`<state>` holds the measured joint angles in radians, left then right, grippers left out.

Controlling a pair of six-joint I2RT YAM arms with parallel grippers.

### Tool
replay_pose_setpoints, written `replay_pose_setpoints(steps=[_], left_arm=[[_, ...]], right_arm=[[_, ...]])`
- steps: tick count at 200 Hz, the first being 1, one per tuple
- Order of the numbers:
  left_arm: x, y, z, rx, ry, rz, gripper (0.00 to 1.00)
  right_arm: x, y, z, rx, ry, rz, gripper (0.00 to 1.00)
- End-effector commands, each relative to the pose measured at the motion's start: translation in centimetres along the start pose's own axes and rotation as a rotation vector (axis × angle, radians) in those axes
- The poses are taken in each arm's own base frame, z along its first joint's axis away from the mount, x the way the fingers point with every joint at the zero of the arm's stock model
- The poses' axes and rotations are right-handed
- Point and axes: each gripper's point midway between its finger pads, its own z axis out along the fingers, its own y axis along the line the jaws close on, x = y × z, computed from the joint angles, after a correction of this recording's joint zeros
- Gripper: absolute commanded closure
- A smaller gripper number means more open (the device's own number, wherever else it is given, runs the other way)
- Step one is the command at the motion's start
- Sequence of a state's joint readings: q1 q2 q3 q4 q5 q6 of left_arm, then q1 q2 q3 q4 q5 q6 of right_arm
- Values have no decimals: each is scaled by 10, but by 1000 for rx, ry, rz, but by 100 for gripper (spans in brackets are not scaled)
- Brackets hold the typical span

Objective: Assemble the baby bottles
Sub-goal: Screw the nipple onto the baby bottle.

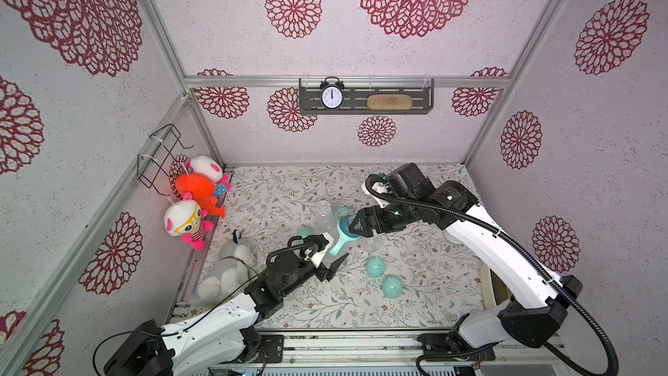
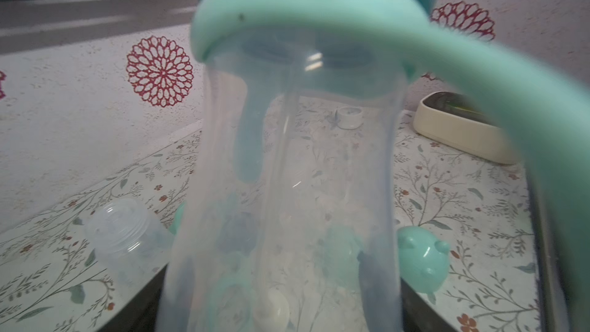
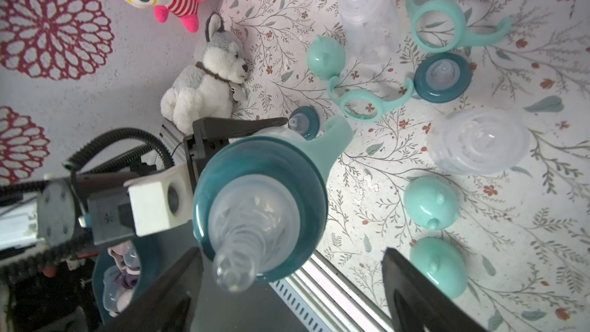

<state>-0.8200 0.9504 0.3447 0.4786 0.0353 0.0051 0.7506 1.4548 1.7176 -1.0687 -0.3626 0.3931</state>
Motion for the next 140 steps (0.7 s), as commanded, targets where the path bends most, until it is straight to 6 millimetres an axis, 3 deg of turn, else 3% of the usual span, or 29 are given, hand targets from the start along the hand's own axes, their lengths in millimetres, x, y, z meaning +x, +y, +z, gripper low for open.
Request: replay_pose_setpoints(steps=[1,27,77,140], left_arm=[[-12,-17,-6,143,-42,-52,100],[-13,-23,-8,207,-45,-90,100],[-9,-32,-3,279,-16,-125,100],[-10,-33,1,294,-13,-138,100]], right_arm=[[1,4,-16,-5,-50,-210,11],[8,15,-22,-70,-62,-333,12],[12,22,-8,-142,-23,-385,11],[13,12,9,-113,25,-376,12]])
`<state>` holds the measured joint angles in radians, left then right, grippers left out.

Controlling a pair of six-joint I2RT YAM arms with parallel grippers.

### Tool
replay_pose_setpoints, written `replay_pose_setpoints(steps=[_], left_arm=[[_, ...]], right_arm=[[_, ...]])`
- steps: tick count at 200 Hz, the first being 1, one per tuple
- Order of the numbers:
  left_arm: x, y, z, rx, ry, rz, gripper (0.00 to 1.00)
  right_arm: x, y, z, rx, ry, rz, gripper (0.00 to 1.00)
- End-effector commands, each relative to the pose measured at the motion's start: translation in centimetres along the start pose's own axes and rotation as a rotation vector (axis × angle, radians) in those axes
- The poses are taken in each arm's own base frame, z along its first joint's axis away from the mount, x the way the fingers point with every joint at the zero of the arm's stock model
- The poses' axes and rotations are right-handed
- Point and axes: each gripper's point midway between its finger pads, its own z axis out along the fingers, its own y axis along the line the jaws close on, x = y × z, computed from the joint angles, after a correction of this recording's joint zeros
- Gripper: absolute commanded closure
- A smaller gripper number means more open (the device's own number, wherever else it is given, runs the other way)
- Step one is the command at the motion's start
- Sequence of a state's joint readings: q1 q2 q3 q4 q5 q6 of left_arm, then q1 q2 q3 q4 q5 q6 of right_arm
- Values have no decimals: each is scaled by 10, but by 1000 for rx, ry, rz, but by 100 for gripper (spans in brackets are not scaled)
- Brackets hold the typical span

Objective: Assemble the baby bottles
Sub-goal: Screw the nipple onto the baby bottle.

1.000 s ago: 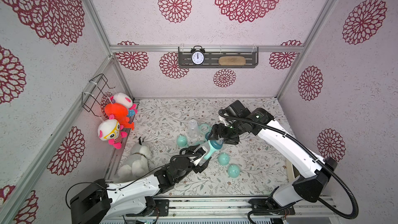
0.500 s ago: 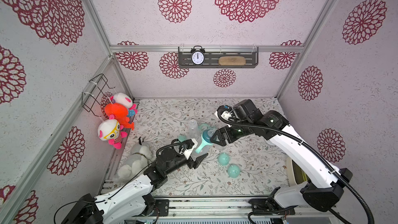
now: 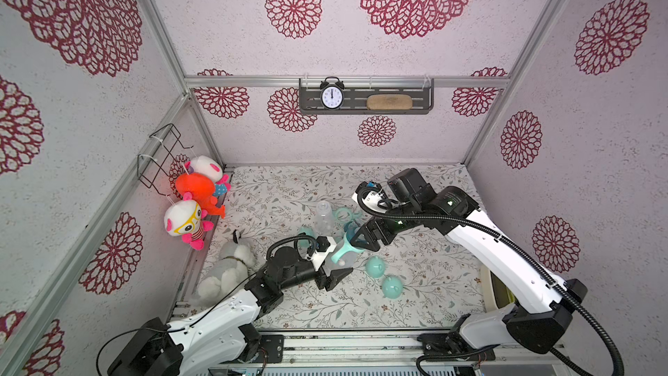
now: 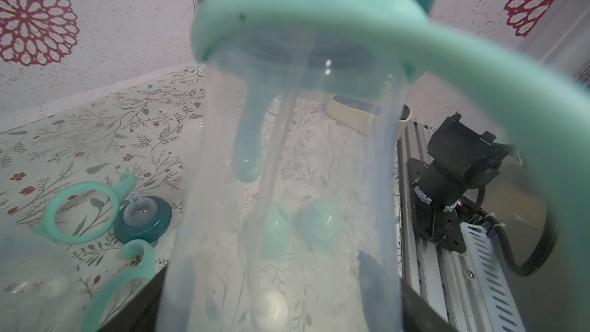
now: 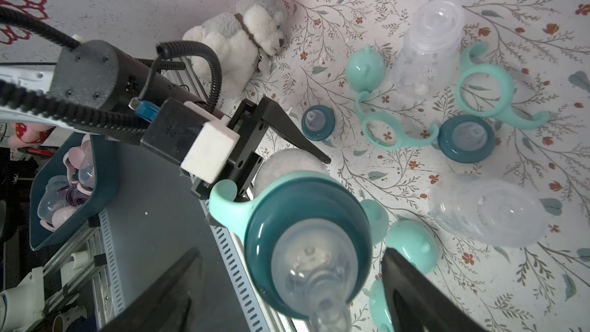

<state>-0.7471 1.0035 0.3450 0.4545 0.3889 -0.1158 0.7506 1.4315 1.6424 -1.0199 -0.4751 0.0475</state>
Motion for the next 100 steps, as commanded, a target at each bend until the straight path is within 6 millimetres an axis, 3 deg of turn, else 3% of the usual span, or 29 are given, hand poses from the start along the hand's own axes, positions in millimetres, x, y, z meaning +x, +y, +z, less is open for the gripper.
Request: replay_pose_setpoints(steps=[1,100], left_arm=[[-29,-1,-1,16,-78,21,100],[-29,0,-3,7,-75,18,100]], right_arm=[[-1,0,1,-2,-1,-32,12],[6,-6,11,-1,21,-14,19]])
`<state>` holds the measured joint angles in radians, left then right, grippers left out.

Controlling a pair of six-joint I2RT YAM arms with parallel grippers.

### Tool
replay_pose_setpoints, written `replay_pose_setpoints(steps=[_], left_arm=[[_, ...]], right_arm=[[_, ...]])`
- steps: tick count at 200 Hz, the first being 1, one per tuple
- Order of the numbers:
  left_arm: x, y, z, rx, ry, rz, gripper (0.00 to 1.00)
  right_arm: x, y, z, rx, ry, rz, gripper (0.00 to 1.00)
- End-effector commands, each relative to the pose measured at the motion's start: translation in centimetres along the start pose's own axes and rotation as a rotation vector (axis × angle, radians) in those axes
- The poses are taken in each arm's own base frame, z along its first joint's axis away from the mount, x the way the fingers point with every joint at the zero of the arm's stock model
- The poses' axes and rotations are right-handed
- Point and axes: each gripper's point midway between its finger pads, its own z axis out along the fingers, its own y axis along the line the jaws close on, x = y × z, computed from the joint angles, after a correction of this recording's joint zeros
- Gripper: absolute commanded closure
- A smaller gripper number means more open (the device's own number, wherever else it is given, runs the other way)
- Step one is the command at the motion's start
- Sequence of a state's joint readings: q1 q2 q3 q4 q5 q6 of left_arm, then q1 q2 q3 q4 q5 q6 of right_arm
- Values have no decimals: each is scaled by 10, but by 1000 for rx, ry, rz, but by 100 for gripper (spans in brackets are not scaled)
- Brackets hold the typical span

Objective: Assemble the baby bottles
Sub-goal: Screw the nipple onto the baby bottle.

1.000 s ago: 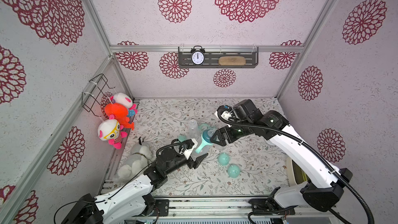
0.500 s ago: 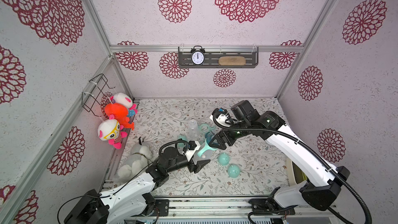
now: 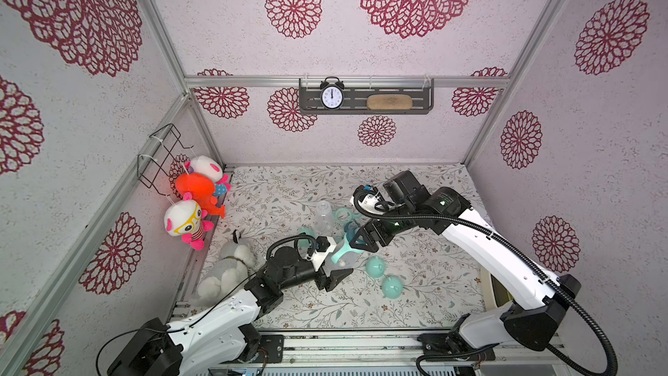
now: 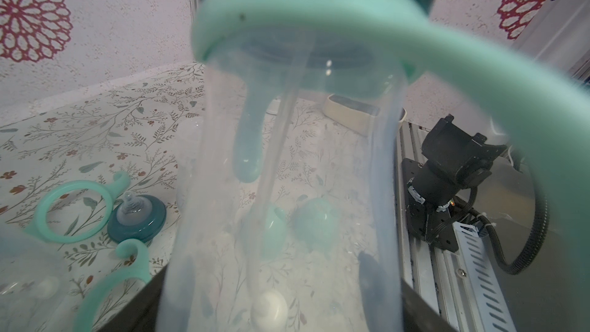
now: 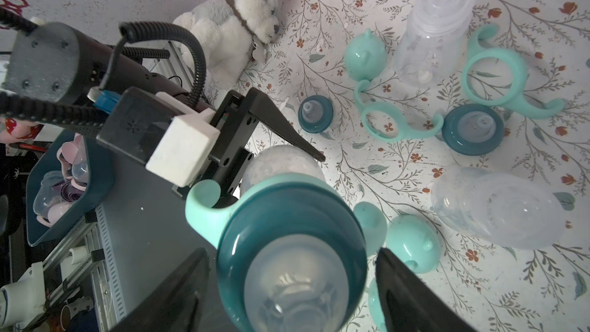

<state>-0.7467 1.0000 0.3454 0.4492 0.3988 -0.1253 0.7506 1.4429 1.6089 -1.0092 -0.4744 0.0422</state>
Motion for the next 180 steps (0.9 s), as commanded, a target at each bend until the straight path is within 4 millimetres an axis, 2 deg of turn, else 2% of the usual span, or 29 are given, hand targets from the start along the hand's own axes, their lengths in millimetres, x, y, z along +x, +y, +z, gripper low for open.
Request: replay_pose_setpoints(steps=[1,86,119,161,171,180], left_arm=[[-29,1,-2,-2,-77,28,100],[-29,2,0,-4,-70,29,100],[-28,4,1,-11,-65,25,100],[-25,22,3,-129,-39,31,100],[-25,23,3,-166,-38,55,100],[-24,26,3,-202,-38,78,100]], right_arm=[[-1,1,0,-3,-9,-25,20],[-1,2,1,-13,-12,-6,33],[-3,5,0,-25,-16,-3,44],[-6,6,0,-33,-13,89,68],[-7,6,-1,-29,-17,140,76],[-8,3,-1,-11,-23,199,88]])
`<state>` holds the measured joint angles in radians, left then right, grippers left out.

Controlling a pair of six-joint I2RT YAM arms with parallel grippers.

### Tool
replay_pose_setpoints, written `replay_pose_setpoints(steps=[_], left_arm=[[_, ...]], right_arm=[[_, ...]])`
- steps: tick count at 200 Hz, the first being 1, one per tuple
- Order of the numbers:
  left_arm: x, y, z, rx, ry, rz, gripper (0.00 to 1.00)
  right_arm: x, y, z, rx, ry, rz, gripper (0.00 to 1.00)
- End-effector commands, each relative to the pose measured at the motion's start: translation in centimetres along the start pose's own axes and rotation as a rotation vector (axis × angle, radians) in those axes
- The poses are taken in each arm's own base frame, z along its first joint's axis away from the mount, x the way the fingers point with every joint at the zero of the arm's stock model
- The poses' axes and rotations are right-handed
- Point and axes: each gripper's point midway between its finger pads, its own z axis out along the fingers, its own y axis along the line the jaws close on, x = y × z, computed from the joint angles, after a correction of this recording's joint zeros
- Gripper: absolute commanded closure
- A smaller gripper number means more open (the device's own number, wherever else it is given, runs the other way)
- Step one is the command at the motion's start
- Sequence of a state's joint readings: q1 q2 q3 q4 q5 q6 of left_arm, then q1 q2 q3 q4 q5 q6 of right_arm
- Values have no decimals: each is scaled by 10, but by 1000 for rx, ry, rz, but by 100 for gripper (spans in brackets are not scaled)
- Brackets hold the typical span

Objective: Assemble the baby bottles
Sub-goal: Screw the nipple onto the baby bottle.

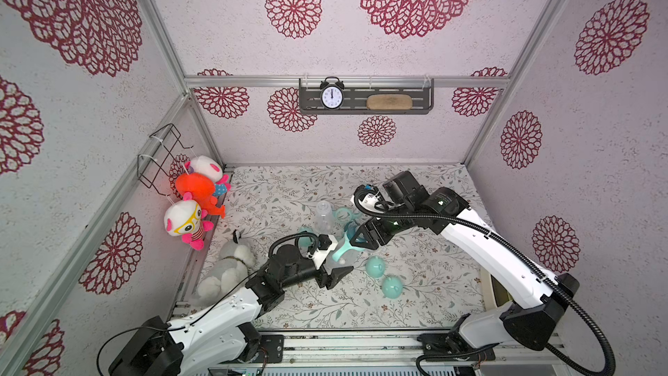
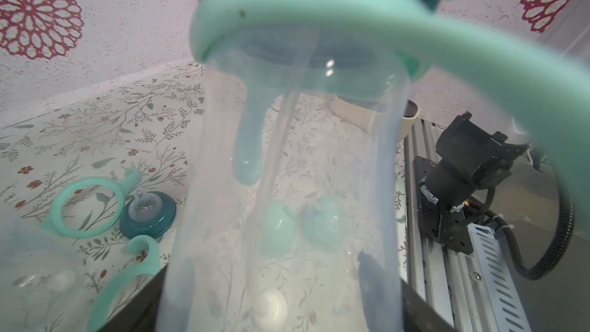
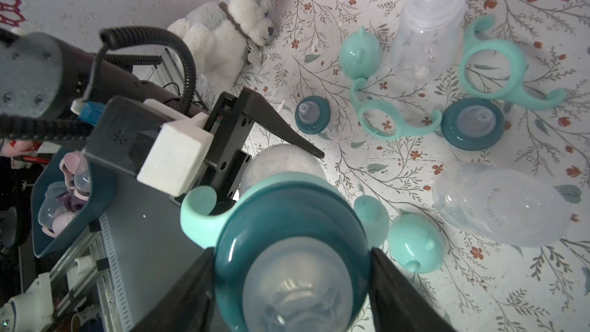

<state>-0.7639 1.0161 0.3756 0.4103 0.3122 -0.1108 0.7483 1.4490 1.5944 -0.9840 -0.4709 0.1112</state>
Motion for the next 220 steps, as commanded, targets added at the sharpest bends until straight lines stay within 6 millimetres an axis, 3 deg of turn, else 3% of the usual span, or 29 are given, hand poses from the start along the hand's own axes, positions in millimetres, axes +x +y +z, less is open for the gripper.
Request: replay_pose_setpoints(steps=[1,9,78,99,122,133,155,191,220], left_arm=[[-24,16,-1,-136,-62,67,100],[-24,16,0,-165,-60,89,100],[-27,4,2,-331,-71,251,100],[-25,0,5,-347,-54,282,100],[-20,0,5,-367,-38,293,100],[-18,0,4,-366,-35,286,100],[-16,1,0,-352,-57,276,100],[-15,5,-7,-227,-74,167,100],[-24,5,-20,-121,-121,96,100]], right_arm=[[-6,7,-6,-13,-18,138,89],[-6,3,-7,10,-21,198,100],[-1,-10,2,55,-8,740,100],[0,-18,2,112,10,826,100],[-1,-22,-2,154,3,839,82],[-5,-21,-3,141,-23,808,69],[-9,-22,-12,164,-52,672,38],[-30,-18,-44,193,-184,418,2],[-43,1,-65,146,-281,158,1]])
